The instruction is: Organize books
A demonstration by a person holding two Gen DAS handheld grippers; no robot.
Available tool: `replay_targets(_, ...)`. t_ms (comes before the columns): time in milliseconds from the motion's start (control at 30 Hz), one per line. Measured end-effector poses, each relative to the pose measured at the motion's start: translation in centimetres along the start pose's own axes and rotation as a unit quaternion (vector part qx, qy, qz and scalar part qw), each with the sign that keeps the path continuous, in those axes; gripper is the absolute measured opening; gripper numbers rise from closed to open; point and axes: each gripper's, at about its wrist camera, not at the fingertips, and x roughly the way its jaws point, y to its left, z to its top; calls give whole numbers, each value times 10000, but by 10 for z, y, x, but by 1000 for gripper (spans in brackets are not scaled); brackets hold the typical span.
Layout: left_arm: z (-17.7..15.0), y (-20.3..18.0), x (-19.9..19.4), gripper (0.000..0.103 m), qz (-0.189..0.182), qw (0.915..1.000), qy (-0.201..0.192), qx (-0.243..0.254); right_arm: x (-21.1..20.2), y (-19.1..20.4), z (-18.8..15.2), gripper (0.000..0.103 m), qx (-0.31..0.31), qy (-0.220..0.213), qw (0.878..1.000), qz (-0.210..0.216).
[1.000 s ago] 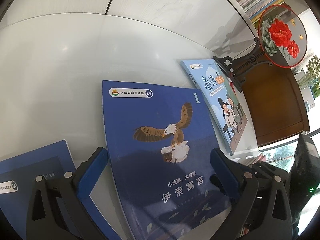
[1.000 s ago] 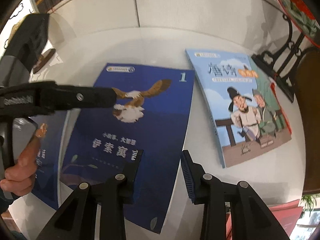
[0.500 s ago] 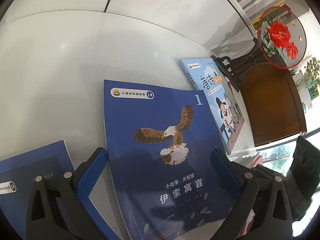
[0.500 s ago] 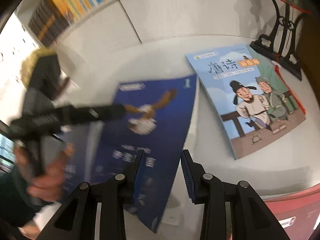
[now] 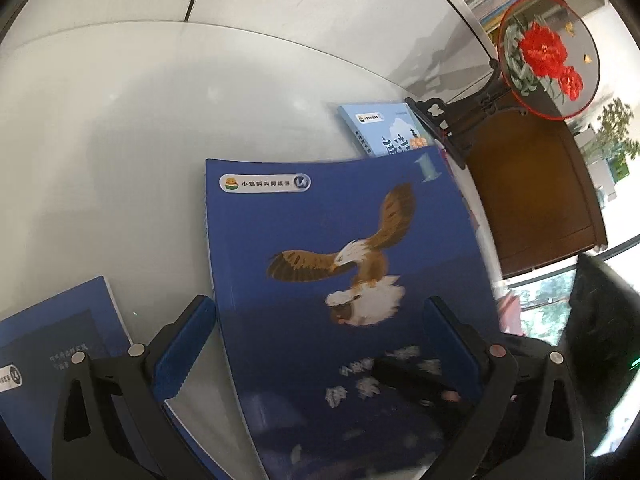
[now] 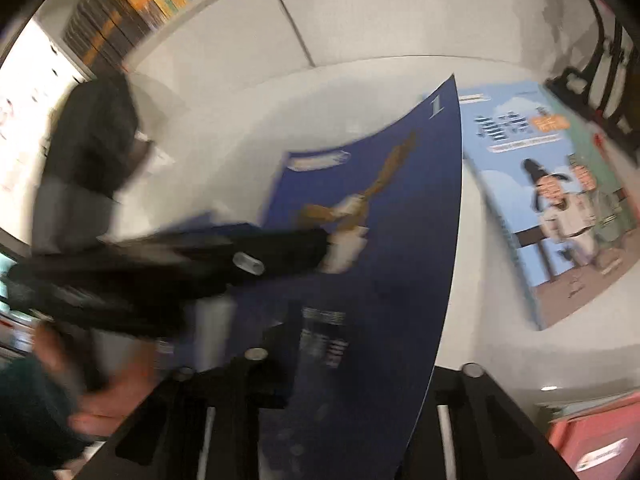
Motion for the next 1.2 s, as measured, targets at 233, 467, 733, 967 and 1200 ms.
replay_targets(233, -1, 12, -8, 101, 160, 9995, -90, -243, 3, 18, -10, 21, -417, -249, 9974, -539)
replay_targets(467, 28, 19, 1, 101, 200, 9991, -254, -276, 10, 49, -33, 23, -1276, -547, 9821, -1274)
replay_targets(733, 55, 20, 14, 102, -177, 9990, -393, 133, 25, 84, -66, 23, -2249, -1131, 9368, -2429)
replay_targets(967, 60, 25, 11, 102, -519, 9984, -197, -60, 9, 61, -49, 34, -1420, -904, 9669, -1919)
replay_targets(1200, 60, 25, 5, 102, 116, 9987, -435, 234, -5, 42, -51, 46, -619, -555, 9729, -2159)
